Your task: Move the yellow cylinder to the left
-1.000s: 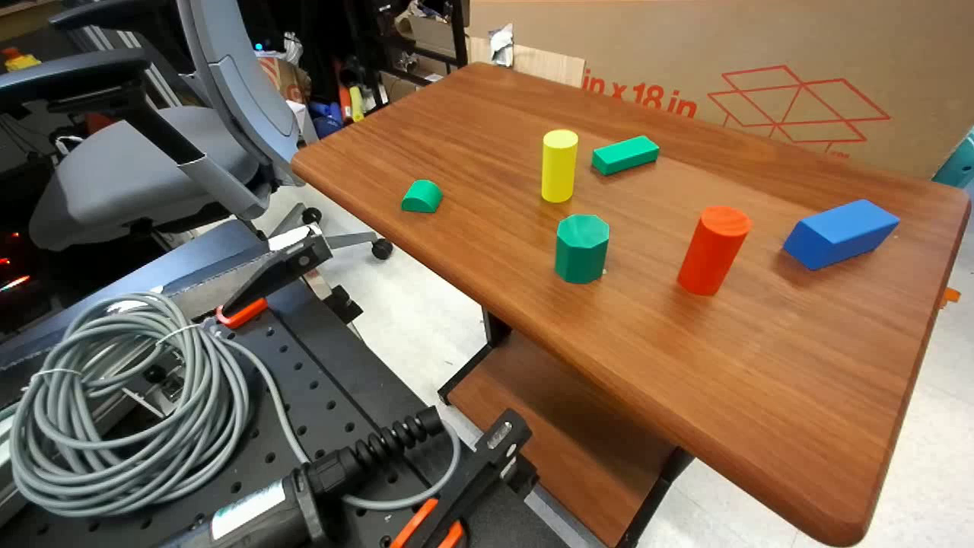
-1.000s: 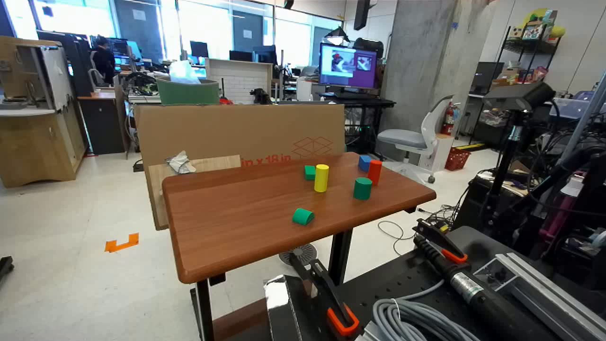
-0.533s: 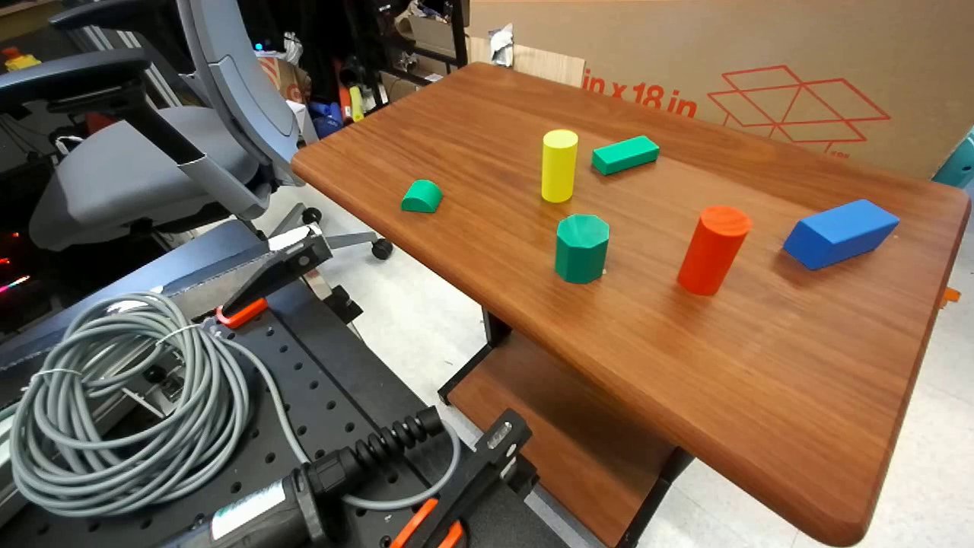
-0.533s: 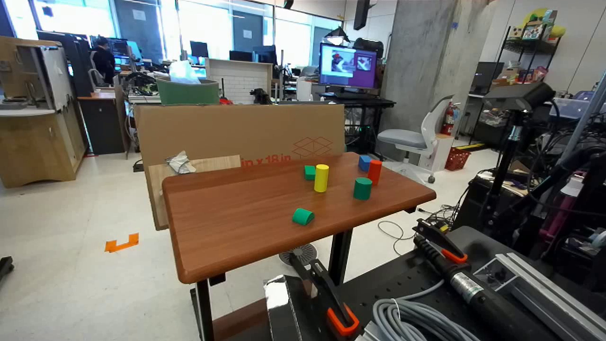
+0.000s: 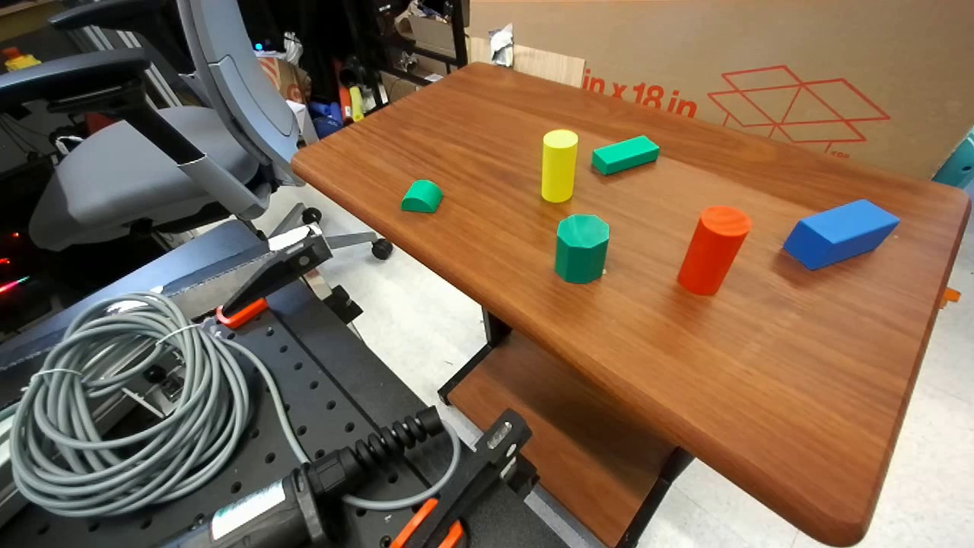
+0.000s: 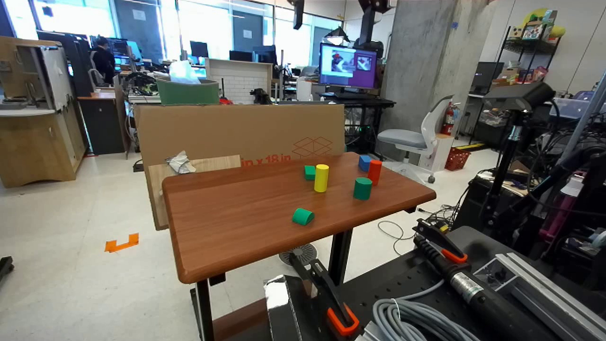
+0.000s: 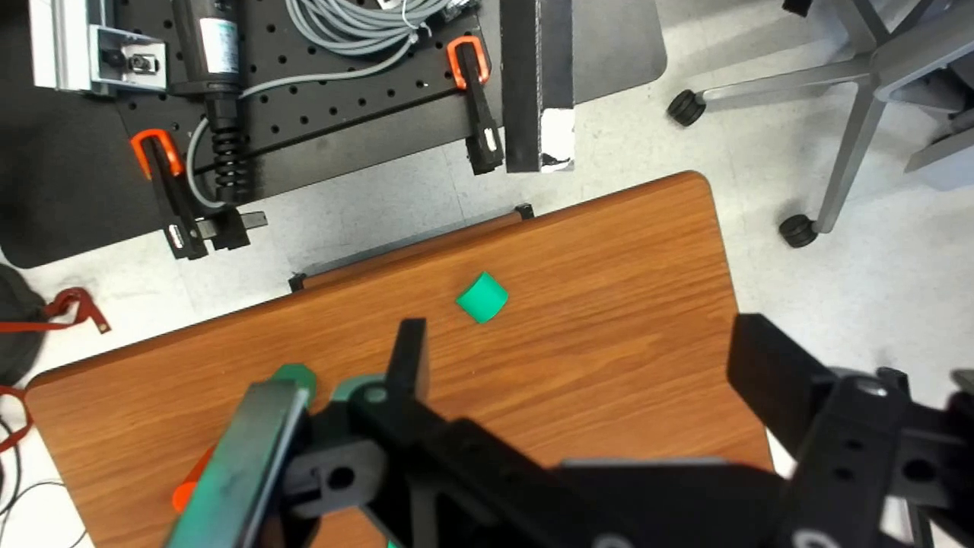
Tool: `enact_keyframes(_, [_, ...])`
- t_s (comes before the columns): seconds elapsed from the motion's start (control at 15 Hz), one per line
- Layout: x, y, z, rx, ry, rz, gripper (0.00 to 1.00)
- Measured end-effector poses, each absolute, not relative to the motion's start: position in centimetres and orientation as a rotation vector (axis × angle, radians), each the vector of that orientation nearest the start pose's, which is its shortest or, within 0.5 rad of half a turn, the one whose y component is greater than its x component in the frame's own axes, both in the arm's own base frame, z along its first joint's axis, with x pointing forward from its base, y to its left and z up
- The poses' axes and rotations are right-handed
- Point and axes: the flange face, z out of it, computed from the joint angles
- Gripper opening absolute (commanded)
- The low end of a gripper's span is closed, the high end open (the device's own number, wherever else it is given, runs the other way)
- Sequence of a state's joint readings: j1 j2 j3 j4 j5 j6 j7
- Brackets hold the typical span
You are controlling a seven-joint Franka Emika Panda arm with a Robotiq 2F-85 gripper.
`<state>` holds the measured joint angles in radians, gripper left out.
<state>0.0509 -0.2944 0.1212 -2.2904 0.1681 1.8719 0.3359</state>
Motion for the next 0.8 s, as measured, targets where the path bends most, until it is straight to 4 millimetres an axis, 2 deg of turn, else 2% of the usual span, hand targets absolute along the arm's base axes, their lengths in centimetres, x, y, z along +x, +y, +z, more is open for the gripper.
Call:
enact_keyframes(0.27, [44.0,7.7,41.9,-3.11,0.342,0.173,1.0])
enact_keyframes(0.8, [44.0,6.6,32.9,-3.162,0.392,0.044,1.0])
